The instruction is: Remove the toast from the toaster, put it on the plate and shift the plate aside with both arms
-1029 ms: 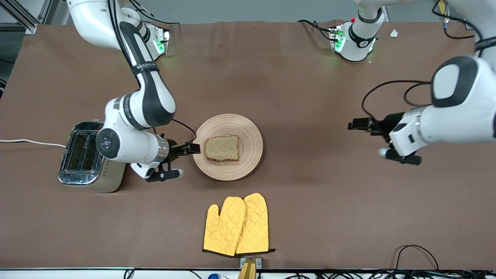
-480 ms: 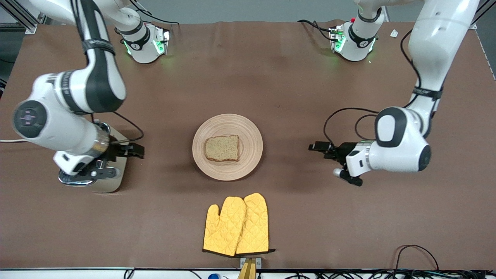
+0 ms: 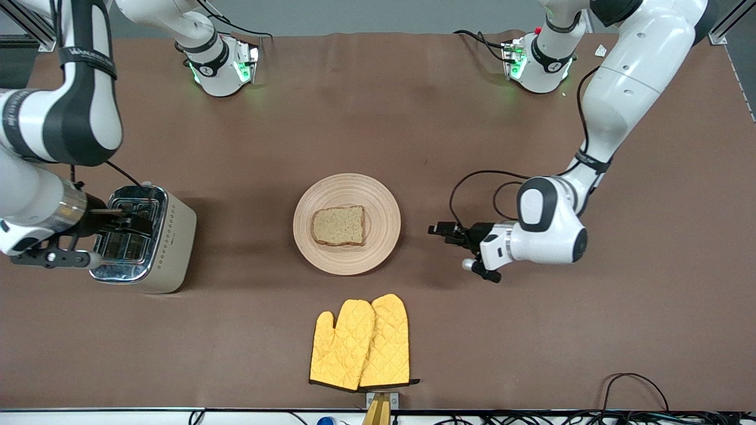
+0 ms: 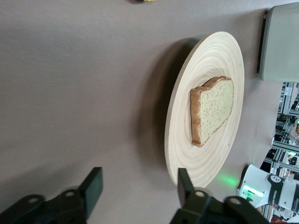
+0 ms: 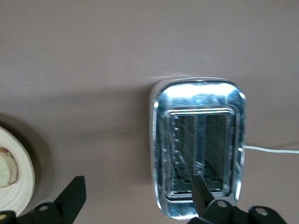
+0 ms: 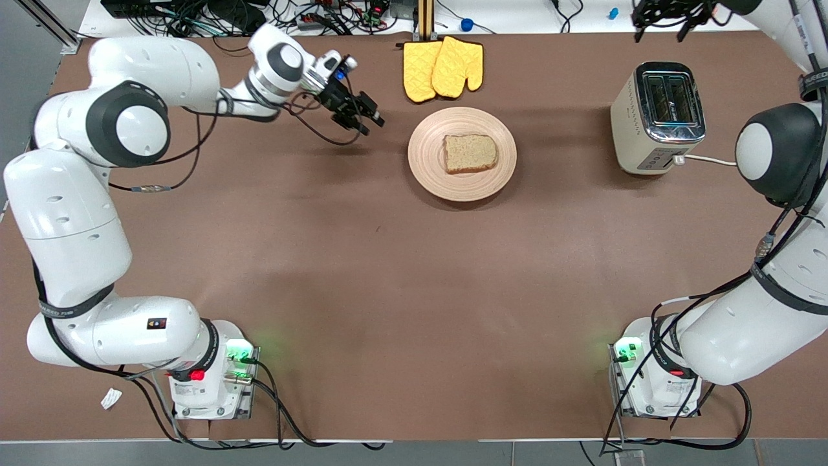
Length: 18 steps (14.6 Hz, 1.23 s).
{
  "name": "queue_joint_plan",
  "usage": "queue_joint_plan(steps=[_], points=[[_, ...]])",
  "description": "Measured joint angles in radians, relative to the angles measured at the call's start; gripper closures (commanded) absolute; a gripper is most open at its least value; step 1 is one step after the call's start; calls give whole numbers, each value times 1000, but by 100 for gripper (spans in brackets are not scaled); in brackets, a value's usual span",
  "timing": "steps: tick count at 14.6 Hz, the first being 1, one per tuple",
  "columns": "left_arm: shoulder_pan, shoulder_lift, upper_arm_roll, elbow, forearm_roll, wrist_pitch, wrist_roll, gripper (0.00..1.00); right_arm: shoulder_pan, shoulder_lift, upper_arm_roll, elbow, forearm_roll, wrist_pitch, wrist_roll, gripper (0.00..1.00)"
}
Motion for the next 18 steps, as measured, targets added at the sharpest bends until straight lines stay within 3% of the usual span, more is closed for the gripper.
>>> queue_joint_plan(steps=[6, 10, 13, 15, 18], points=[[-70, 61, -18, -35, -198, 110, 132, 45, 0, -76, -69, 4, -1, -29, -89, 0], [-99, 103, -18, -36, -306, 153, 235, 65, -1, -153, -93, 23, -1, -59, -104, 0], [-111, 109, -18, -36, -327, 158, 247, 89, 0, -178, -97, 67, -2, -148, -104, 0], [-110, 109, -20, -34, -330, 158, 248, 96, 1, -182, -97, 85, -2, -170, -104, 0], [-103, 107, -27, -26, -341, 152, 249, 99, 1, -182, -95, 88, -2, -176, -100, 0]])
